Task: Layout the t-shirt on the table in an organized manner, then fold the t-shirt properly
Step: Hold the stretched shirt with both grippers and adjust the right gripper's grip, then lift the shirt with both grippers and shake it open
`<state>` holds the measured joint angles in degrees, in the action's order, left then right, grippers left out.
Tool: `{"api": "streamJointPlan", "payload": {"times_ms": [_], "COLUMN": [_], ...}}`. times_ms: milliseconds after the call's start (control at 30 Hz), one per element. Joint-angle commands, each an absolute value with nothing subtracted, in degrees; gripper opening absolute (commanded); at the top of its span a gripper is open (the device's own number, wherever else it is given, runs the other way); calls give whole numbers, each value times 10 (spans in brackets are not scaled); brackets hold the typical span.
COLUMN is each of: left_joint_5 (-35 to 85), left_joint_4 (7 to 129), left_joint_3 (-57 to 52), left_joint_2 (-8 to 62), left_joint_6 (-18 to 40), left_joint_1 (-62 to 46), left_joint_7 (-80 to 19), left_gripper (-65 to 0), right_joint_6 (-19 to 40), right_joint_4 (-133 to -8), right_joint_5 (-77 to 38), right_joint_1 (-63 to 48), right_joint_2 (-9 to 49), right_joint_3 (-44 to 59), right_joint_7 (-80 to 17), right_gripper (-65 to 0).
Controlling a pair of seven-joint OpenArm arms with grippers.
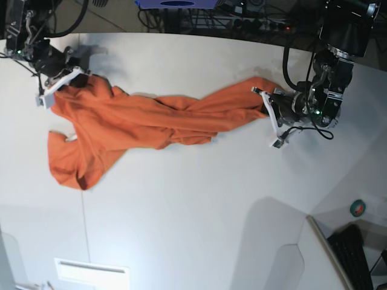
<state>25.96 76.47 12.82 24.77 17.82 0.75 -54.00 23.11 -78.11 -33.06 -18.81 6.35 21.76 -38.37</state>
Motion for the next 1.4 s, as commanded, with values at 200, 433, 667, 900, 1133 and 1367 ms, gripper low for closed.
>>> {"api": "streamJointPlan", "payload": {"times_ms": [200,433,667,900,1133,1367], "left_joint_5": [262,262,262,162,140,139], "left_joint_4": [879,899,769,678,757,879], "left_joint_3": [69,67,67,61,59,59], "left_joint_2": [260,256,205,101,75,110], "left_joint_6": [130,128,127,128,129,129], "left_joint_1": [22,181,394,570,543,356], "left_joint_7": [-566,-643,-641,-586,-589,-606], "left_gripper": [-650,-650,-650,-650,-650,-650], "right_joint_6": [233,232,234,235,235,232], "right_joint_4": [-929,-947,-924,-880,-940,-1070], "right_joint_5": [-335,-334,-221,-156,-121,-120], "right_joint_1": [-171,-14,183,351,345,133], "right_joint_2": [93,156,186,213,218,206], "right_joint_3": [215,195,177,111,92,106], "right_joint_7": [-422,-499,-513,-458,-440,-439], "right_gripper": [-650,-650,-650,-650,-650,-650]}}
